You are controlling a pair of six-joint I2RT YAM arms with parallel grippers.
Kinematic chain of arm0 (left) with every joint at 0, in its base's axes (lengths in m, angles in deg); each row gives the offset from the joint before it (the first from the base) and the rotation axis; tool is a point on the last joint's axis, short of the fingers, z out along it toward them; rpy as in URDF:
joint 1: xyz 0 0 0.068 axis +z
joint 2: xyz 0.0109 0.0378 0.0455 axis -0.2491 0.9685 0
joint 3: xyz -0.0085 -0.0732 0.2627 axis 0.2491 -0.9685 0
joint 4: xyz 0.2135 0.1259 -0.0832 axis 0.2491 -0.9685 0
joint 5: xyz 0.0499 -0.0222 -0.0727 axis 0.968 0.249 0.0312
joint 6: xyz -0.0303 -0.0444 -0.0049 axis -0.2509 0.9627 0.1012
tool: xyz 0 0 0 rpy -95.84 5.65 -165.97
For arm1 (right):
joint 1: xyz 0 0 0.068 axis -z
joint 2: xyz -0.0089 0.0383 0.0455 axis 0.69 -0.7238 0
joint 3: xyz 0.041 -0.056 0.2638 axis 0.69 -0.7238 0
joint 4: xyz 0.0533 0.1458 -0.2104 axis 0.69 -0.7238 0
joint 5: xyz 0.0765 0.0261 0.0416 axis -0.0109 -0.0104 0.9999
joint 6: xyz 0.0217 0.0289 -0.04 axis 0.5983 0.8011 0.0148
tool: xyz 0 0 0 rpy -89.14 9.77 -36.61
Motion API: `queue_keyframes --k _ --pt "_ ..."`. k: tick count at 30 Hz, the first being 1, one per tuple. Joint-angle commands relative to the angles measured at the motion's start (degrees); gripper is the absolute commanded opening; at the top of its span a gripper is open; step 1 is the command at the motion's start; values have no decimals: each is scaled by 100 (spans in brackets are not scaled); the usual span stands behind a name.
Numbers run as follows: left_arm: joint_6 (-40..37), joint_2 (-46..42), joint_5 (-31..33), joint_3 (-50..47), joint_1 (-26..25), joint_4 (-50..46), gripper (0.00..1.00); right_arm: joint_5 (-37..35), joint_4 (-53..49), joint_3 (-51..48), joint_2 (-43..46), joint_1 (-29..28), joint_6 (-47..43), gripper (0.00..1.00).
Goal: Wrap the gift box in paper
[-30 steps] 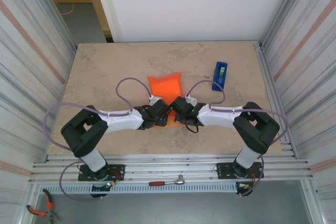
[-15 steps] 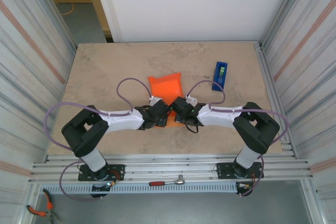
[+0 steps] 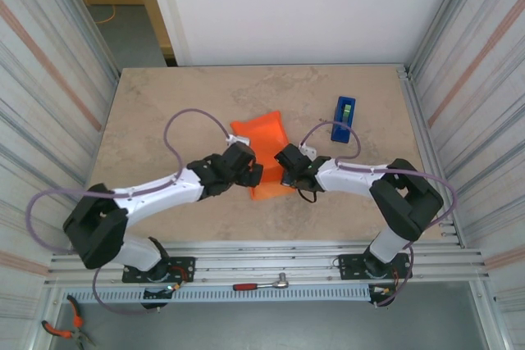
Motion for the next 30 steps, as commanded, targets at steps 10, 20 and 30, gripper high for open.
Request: queue_keyframes --k 10,20,30 --pt "-2326 294 -1726 1270 661 -876 96 330 -386 -341 1419 184 -220 47" --pt "-3785 1005 -760 1460 -83 -906 94 1415 324 -1337 2439 1089 219 63" --pt "-4180 1536 340 1222 -403 -176 93 1632 450 -1559 2362 1167 123 64"
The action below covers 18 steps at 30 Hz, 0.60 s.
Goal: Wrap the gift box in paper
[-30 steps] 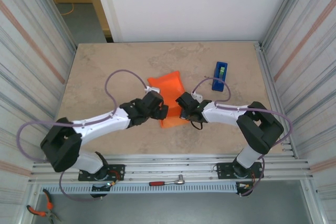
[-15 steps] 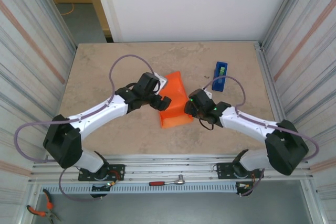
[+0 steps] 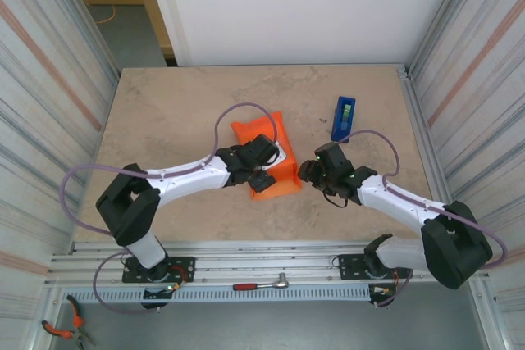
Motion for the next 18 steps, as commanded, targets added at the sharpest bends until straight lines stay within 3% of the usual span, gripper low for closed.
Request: queue_keyframes --k 1,18 --pt "-289 59 503 -100 -19 344 93 182 183 -173 41 27 52 63" --pt "-402 501 820 -276 -107 630 91 377 524 -264 -167 16 -87 65"
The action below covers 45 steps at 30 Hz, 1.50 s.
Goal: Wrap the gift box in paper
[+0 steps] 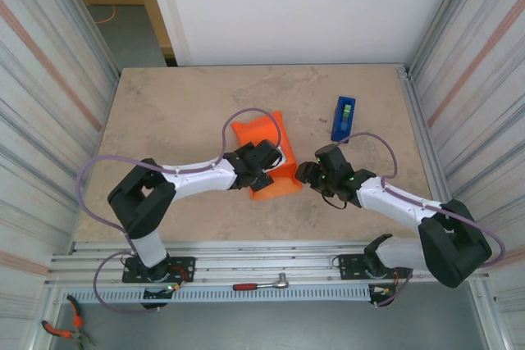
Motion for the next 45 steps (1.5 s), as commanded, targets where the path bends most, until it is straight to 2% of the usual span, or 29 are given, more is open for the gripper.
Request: queue_keyframes --k 1,19,22,29,38,45 --pt "-59 58 144 -83 -41 76 91 98 74 -68 -137 7 -76 64" --pt "-78 94 175 -87 -120 89 91 244 518 172 -1222 -242 -107 58" --pt "-68 96 179 -87 -121 86 91 212 515 201 -1273 -296 -110 56" --pt "-77 90 174 -106 -139 90 91 194 502 201 -1209 -327 -124 40" --pt "-86 97 170 -96 -148 92 91 149 421 271 -1165 -353 -169 39" --pt "-92 99 169 -111 -155 94 91 99 420 271 -1198 -355 -185 33"
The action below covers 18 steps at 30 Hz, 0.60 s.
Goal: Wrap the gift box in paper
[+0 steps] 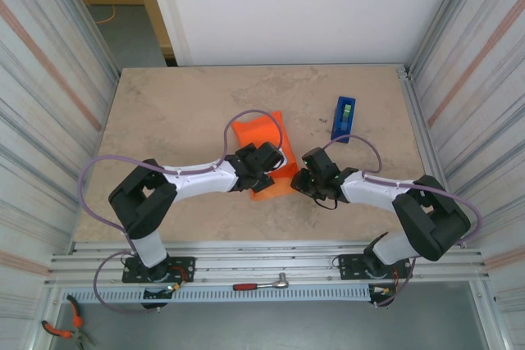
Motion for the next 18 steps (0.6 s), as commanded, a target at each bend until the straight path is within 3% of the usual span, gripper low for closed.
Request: queue_keyframes --k 1,6,11,18 --pt "-83 77 33 -62 -70 19 91 -22 -11 144 -64 -39 -112 31" --pt "-81 81 39 -63 -75 11 91 25 -11 166 -31 -40 -147 20" --pt "-88 77 36 -66 -76 10 91 89 -10 205 48 -62 -173 1" --pt "-99 85 28 -71 -87 12 91 165 -16 317 103 -98 -216 0"
